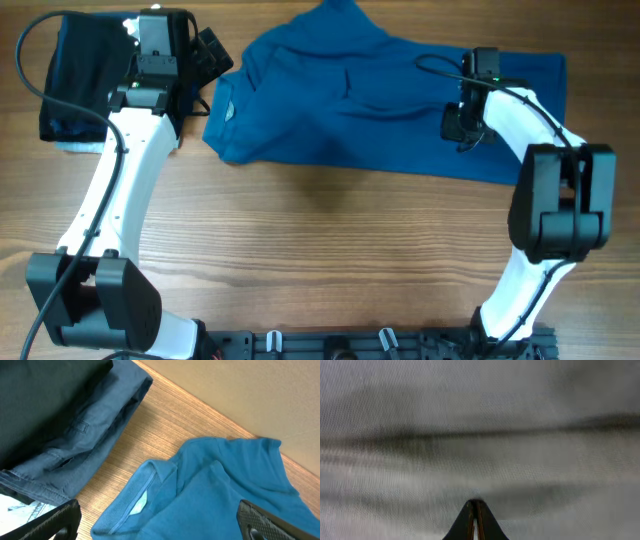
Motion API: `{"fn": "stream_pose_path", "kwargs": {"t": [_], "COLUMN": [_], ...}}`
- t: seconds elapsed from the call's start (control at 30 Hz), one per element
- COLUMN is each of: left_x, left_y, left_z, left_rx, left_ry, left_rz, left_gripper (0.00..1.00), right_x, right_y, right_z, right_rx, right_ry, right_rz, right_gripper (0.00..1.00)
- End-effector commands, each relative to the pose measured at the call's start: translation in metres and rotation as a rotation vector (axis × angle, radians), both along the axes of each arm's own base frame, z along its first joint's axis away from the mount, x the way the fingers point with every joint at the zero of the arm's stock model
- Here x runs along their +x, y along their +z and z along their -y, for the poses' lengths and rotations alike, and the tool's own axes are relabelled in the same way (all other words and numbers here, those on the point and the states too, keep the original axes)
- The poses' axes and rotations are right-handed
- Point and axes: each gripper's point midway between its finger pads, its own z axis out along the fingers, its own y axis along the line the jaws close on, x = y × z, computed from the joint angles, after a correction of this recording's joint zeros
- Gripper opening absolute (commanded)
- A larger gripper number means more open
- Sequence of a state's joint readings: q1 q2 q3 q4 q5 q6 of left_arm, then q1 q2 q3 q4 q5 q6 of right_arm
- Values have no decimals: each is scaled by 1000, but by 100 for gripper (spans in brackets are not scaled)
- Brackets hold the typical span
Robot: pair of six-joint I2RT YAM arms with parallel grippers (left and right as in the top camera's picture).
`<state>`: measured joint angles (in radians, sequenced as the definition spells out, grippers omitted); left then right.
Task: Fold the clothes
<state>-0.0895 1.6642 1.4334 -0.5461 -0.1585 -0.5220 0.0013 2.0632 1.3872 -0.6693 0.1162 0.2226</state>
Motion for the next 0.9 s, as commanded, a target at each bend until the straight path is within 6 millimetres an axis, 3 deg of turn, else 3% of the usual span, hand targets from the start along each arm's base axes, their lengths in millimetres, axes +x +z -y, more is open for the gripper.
{"fn": "stream_pose_path", "kwargs": {"t": [0.0,0.33,0.4,0.47,0.5,0.6,0.7,0.77,0.87], "left_x": [1,1,1,1,1,1,1,1,1], "left_y": [-4,-4,-4,-4,-4,-4,-4,-4,-4], "left_z": [-2,-2,-2,-2,-2,-2,-2,-2,-2], "left_rx": [-7,-7,-7,-7,-7,-7,-7,-7,-7], "left_ry": [12,12,12,12,12,12,12,12,12], "left_rz": [-7,-7,-6,-7,-7,-7,-7,-7,-7], "left_gripper": [100,100,100,100,100,100,100,100,100], "right_x": [16,91,95,84,50,15,-26,-40,-47], "right_y": [-11,29,39,58,81,88,73,61,58], "right_z": [8,43,45,47,49,59,91,120,139], "right_rx": [12,-46,-68,-72,-62,-54,-45,-37,-36], "right_ry": [-35,-79,-41,-30,-51,-121,-229,-300,-343], "right_rz": [56,408,419,367,263,164,21,-11,-16], "right_gripper": [4,6,7,7,4,4,4,4,4]}}
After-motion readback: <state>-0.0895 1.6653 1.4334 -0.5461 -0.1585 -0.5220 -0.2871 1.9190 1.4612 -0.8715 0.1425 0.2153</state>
